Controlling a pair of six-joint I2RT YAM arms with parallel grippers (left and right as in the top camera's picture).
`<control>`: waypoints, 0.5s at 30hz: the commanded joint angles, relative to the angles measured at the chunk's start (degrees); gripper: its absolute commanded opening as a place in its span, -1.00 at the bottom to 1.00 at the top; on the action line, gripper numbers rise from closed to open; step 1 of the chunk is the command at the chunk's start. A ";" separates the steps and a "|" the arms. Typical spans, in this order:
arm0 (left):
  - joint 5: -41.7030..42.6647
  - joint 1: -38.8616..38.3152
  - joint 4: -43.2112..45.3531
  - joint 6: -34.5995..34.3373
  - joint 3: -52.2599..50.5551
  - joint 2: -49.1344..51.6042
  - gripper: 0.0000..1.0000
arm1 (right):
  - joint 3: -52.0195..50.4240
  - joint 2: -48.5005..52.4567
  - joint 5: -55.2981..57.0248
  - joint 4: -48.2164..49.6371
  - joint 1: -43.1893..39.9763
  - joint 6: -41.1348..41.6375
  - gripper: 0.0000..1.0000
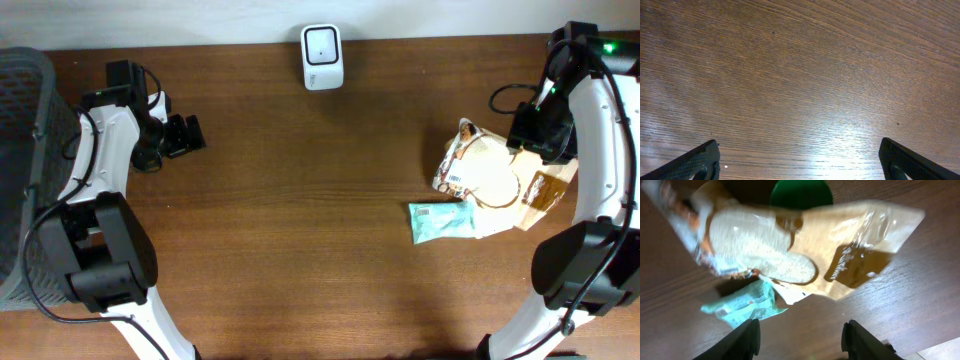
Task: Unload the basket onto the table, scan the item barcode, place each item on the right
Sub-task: 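Carry the rice bag right and drop it onto the item pile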
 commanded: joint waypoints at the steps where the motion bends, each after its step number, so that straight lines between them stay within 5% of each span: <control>1: -0.02 0.15 0.09 0.48 0.66 -1.55 0.99 | 1.09 -0.87 1.20 -0.26 -0.31 -0.11 0.04; 7: -0.04 0.15 0.09 0.48 0.66 -1.55 0.98 | 6.10 -2.10 -2.01 -4.22 -0.15 -5.11 0.04; 11: -0.02 0.13 0.09 0.48 0.66 -1.55 0.98 | 10.12 -7.54 -16.96 -5.14 -0.02 -15.74 0.39; 15: -0.04 0.15 0.09 0.48 0.66 -1.55 0.98 | 10.86 -16.79 -20.09 -4.50 1.79 -17.09 0.61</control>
